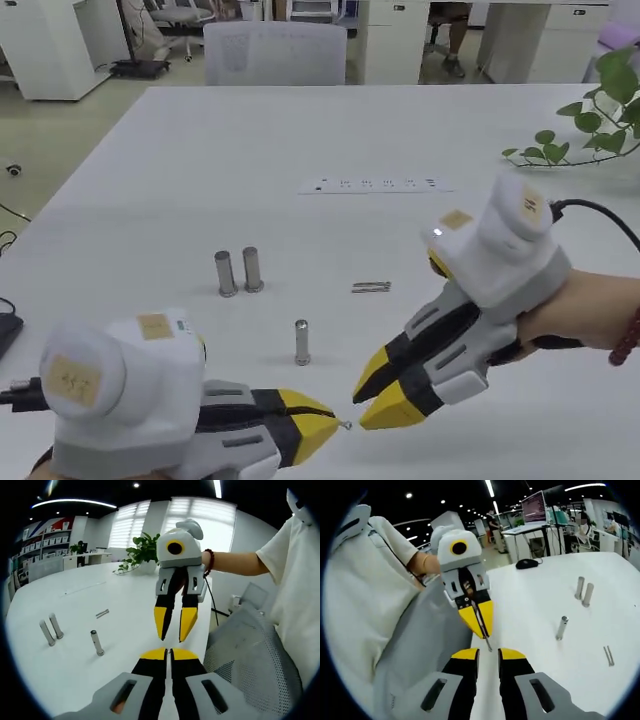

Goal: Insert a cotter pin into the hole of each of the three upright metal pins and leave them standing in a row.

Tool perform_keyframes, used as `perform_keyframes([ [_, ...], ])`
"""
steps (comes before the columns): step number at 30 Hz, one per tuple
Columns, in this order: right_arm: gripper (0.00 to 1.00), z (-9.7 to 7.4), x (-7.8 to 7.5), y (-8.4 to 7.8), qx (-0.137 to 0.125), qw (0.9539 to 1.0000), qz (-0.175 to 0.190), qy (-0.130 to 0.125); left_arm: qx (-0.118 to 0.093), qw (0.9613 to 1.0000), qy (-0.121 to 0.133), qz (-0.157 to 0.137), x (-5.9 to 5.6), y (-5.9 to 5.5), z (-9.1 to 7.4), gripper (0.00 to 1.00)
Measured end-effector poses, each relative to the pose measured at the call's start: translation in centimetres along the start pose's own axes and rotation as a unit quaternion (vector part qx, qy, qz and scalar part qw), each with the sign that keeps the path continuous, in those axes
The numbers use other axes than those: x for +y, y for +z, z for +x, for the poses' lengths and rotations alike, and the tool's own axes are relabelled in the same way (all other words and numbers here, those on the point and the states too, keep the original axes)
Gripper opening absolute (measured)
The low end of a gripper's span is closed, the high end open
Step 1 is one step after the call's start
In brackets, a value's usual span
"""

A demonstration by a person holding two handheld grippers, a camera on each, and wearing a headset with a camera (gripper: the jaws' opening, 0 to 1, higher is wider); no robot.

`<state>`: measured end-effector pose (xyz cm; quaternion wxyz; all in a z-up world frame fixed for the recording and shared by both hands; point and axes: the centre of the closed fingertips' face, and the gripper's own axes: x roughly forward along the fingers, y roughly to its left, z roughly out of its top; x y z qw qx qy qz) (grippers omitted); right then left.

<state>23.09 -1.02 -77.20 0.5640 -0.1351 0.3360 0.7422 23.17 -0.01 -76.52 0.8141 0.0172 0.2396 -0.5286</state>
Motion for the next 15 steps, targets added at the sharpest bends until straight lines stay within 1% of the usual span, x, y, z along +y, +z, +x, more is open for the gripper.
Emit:
perform_keyframes([
  [3,0.17,0.0,0.1,-0.4,0.005,1.0000,0.000,0.008,0.003,0.9998,-0.013,0.014,-0.5,0.0,0.0,0.00],
  [5,0.17,0.1,0.2,-0.7,0.007,0.9999,0.002,0.015,0.004,0.9997,-0.018,0.017,-0.6,0.0,0.1,0.00],
  [9,0.17,0.3,0.7,-1.0,0.003,0.9995,0.007,0.030,0.005,0.9992,-0.030,0.026,-1.1,0.0,0.2,0.00],
  [12,0.17,0.5,0.9,-1.3,0.005,0.9992,0.009,0.039,0.003,0.9988,-0.037,0.030,-1.4,0.1,0.2,0.00],
  [15,0.17,0.7,1.3,-1.1,-0.004,0.9985,0.016,0.052,-0.001,0.9983,-0.045,0.035,-1.7,0.3,0.2,0.00],
])
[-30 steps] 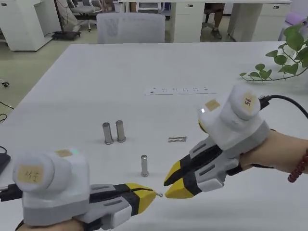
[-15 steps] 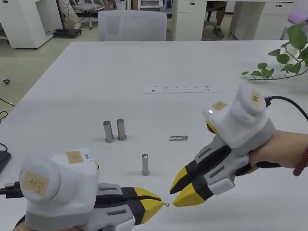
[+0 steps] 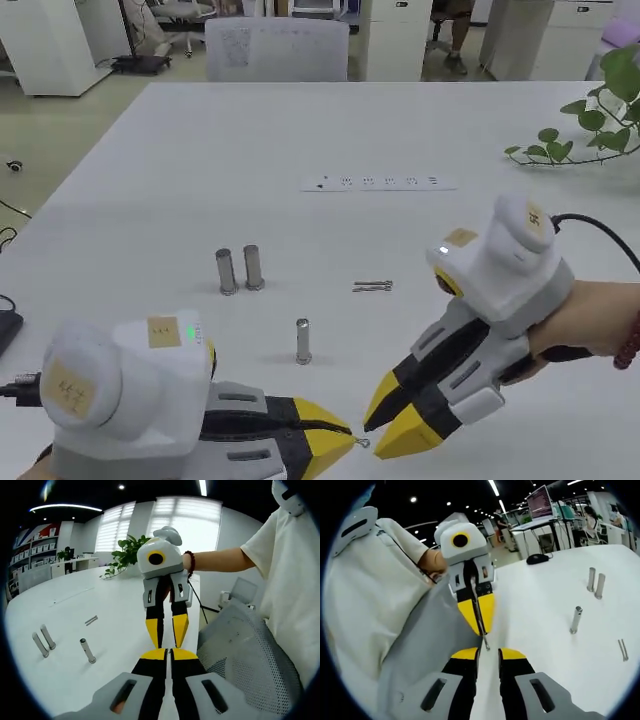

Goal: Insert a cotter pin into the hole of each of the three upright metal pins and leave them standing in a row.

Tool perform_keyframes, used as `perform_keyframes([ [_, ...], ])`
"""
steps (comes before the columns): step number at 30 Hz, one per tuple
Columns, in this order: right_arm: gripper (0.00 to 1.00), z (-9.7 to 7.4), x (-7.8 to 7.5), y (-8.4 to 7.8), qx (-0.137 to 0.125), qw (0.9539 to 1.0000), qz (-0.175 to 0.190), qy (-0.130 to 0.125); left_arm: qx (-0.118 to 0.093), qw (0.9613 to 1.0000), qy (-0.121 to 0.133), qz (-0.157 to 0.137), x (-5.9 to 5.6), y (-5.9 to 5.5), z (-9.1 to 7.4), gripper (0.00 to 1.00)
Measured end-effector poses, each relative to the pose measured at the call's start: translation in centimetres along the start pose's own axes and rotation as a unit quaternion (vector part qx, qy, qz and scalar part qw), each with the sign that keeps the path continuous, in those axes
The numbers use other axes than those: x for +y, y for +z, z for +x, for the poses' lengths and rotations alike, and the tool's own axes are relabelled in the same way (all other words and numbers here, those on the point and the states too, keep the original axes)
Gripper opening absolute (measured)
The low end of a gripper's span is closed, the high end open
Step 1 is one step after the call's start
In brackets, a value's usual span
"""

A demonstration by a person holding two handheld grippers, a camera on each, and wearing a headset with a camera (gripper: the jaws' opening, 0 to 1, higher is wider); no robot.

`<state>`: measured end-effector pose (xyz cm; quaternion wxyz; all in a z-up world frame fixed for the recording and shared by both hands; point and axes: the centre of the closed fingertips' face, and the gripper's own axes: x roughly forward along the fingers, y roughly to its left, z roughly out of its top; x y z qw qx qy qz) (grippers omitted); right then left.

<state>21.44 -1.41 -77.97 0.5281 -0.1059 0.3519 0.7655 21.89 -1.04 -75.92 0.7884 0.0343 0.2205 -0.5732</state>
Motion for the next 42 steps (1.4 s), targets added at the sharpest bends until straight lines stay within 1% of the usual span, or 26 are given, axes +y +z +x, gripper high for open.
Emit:
perform_keyframes([
  [4,0.16,0.1,0.4,0.1,-0.004,0.9999,-0.003,0.011,0.001,1.0000,-0.005,0.004,-0.2,0.1,0.0,0.00],
  [9,0.15,0.2,0.5,0.4,-0.010,0.9998,0.001,0.016,-0.005,0.9999,-0.014,0.009,-0.5,0.4,0.0,0.00],
  [13,0.13,0.3,1.0,0.5,-0.014,0.9995,0.003,0.029,-0.007,0.9997,-0.021,0.012,-0.8,0.5,0.0,0.00],
  [17,0.10,0.4,1.2,0.4,-0.013,0.9992,0.003,0.036,-0.011,0.9995,-0.027,0.015,-1.2,0.8,0.0,0.00],
  [22,0.06,0.5,1.6,0.5,-0.013,0.9989,0.006,0.045,-0.009,0.9994,-0.029,0.018,-1.2,0.7,0.0,0.00],
  [26,0.05,0.5,1.7,0.5,-0.013,0.9988,0.004,0.048,-0.008,0.9993,-0.031,0.018,-1.2,0.7,-0.1,0.00],
  [28,0.05,0.5,1.7,0.5,-0.012,0.9989,-0.005,0.045,-0.004,0.9993,-0.029,0.021,-1.2,0.6,-0.1,0.00],
  [30,0.04,0.5,1.8,0.5,-0.010,0.9989,-0.004,0.046,-0.003,0.9994,-0.029,0.020,-1.2,0.5,-0.1,0.00],
  [31,0.04,0.5,1.8,0.5,-0.008,0.9990,-0.012,0.043,-0.003,0.9994,-0.028,0.020,-1.2,0.4,-0.1,0.00],
  [33,0.03,0.5,1.8,0.5,-0.003,0.9990,-0.014,0.042,-0.001,0.9994,-0.027,0.019,-1.2,0.3,-0.1,0.00],
  [37,0.03,0.6,1.8,0.4,0.010,0.9989,-0.029,0.034,0.001,0.9995,-0.023,0.020,-1.1,0.2,0.0,0.00],
  [42,0.02,0.3,1.3,0.3,0.022,0.9988,-0.039,0.018,-0.003,0.9998,-0.007,0.021,-0.7,0.2,0.1,0.01],
])
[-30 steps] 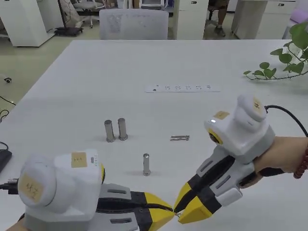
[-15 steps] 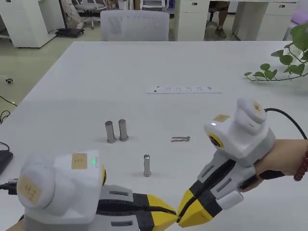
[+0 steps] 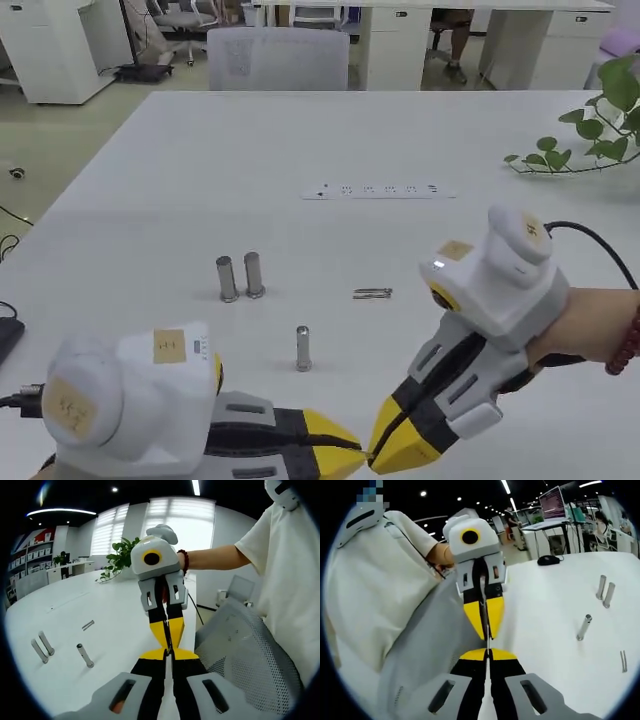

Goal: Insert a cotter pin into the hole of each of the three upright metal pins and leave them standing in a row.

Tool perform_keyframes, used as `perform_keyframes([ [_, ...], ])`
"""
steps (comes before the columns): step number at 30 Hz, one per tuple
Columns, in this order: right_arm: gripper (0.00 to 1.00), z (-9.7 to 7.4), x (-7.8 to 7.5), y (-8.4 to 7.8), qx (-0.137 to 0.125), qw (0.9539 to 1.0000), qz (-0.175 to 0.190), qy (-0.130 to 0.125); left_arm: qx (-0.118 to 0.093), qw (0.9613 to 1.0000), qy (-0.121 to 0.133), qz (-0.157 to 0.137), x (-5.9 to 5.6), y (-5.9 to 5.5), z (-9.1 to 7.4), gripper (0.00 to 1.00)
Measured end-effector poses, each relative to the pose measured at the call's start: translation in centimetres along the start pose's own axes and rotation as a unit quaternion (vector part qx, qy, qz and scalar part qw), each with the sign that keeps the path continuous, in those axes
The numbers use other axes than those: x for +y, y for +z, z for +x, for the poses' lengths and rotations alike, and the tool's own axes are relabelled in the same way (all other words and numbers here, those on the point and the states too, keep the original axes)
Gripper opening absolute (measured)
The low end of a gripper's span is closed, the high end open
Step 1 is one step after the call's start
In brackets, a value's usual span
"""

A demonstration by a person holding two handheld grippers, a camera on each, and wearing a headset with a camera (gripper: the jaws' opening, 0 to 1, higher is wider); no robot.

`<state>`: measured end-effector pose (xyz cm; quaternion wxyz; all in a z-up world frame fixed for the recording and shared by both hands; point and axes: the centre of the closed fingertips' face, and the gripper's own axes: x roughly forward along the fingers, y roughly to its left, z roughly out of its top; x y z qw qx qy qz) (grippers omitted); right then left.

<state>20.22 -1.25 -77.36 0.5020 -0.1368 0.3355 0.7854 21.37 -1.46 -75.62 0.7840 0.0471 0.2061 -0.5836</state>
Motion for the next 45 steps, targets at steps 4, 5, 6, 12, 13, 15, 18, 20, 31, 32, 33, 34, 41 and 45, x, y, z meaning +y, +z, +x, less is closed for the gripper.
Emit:
perform_keyframes([
  [4,0.02,-0.2,-0.4,-0.3,0.014,0.9998,-0.006,-0.014,-0.002,0.9997,0.019,-0.016,0.7,-0.2,-0.1,0.07],
  [5,0.02,-0.4,-0.8,-0.5,0.021,0.9995,-0.007,-0.023,-0.004,0.9995,0.024,-0.019,0.8,-0.2,-0.1,0.10],
  [6,0.02,-0.4,-0.9,-0.7,0.026,0.9993,-0.006,-0.028,-0.006,0.9994,0.028,-0.022,1.0,-0.2,-0.1,0.12],
  [12,0.02,-1.1,-2.2,-1.4,0.058,0.9966,0.001,-0.059,-0.027,0.9967,0.069,-0.033,2.4,0.0,-0.5,0.23],
  [13,0.02,-1.1,-2.3,-1.4,0.061,0.9963,-0.001,-0.061,-0.029,0.9964,0.072,-0.033,2.5,0.1,-0.6,0.25],
  [15,0.02,-1.4,-2.9,-1.6,0.072,0.9944,0.005,-0.077,-0.031,0.9953,0.084,-0.036,3.0,0.0,-0.8,0.26],
  [18,0.03,-1.6,-3.5,-1.8,0.083,0.9923,0.003,-0.092,-0.036,0.9930,0.104,-0.044,3.9,0.0,-1.1,0.26],
  [20,0.03,-1.8,-4.2,-2.2,0.101,0.9890,0.005,-0.108,-0.040,0.9915,0.114,-0.049,4.5,-0.1,-1.3,0.26],
  [31,0.03,-2.4,-5.9,-2.8,0.137,0.9807,0.006,-0.139,-0.043,0.9824,0.174,-0.052,7.6,-0.5,-2.1,0.29],
  [32,0.03,-2.4,-6.1,-2.8,0.139,0.9798,0.007,-0.144,-0.041,0.9818,0.178,-0.052,7.8,-0.6,-2.2,0.30],
  [33,0.03,-2.5,-6.3,-2.9,0.145,0.9784,0.005,-0.147,-0.040,0.9808,0.183,-0.054,8.2,-0.7,-2.2,0.30],
  [34,0.03,-2.6,-6.6,-3.0,0.148,0.9771,0.004,-0.153,-0.039,0.9799,0.187,-0.058,8.4,-0.8,-2.2,0.29],
  [41,0.03,-2.9,-8.3,-3.3,0.166,0.9691,0.006,-0.182,-0.045,0.9725,0.216,-0.075,10.4,-0.7,-2.1,0.29],
  [45,0.03,-3.2,-9.1,-3.3,0.175,0.9651,0.007,-0.195,-0.031,0.9713,0.224,-0.074,11.3,-1.3,-2.0,0.29],
])
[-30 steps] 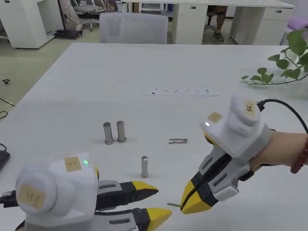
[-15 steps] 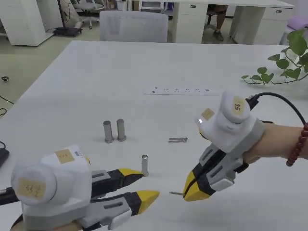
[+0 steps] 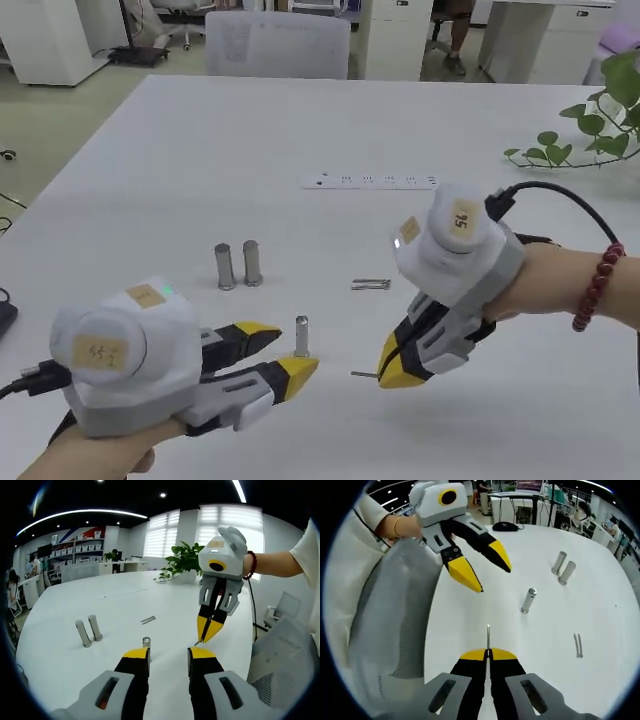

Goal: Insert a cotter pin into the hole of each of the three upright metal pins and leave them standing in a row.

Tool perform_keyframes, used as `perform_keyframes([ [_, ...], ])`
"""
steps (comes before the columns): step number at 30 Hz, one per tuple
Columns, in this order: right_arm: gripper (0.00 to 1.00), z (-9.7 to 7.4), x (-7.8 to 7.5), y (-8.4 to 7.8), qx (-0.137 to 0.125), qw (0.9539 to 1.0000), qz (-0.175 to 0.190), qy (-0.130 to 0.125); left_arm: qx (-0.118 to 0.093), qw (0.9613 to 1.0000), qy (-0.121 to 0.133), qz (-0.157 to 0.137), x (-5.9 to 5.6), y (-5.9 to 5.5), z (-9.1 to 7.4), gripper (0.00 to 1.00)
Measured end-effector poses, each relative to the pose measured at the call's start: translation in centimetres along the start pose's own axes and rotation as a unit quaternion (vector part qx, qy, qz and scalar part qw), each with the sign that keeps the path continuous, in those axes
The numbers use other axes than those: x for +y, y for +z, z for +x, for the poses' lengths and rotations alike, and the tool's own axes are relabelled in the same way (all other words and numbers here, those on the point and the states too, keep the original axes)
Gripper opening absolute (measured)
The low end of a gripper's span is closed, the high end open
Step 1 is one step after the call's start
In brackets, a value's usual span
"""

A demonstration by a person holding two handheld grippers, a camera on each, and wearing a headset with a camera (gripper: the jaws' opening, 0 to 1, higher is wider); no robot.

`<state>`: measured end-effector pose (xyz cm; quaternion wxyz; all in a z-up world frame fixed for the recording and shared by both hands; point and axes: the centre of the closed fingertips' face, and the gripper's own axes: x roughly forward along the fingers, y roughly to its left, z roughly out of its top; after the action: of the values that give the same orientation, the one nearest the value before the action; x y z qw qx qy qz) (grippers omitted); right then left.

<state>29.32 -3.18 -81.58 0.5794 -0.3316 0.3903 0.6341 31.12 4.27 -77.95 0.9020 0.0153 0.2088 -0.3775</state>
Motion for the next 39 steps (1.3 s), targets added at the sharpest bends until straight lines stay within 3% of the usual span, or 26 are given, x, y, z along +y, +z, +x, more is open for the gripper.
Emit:
perform_keyframes([
  [14,0.03,0.2,-2.6,0.9,0.016,0.9995,0.017,-0.020,0.015,0.9996,0.025,0.002,2.3,-1.4,1.9,0.29],
  [16,0.03,0.3,-2.8,0.9,0.021,0.9994,0.018,-0.022,0.007,0.9996,0.027,0.000,2.5,-1.3,2.1,0.29],
  [26,0.03,0.9,-4.4,0.6,0.040,0.9980,0.035,-0.033,0.013,0.9994,0.030,0.009,3.2,-2.1,3.6,0.25],
  [39,0.03,1.3,-5.2,1.5,0.047,0.9975,0.035,-0.039,0.019,0.9992,0.034,0.006,3.6,-2.6,5.4,0.20],
])
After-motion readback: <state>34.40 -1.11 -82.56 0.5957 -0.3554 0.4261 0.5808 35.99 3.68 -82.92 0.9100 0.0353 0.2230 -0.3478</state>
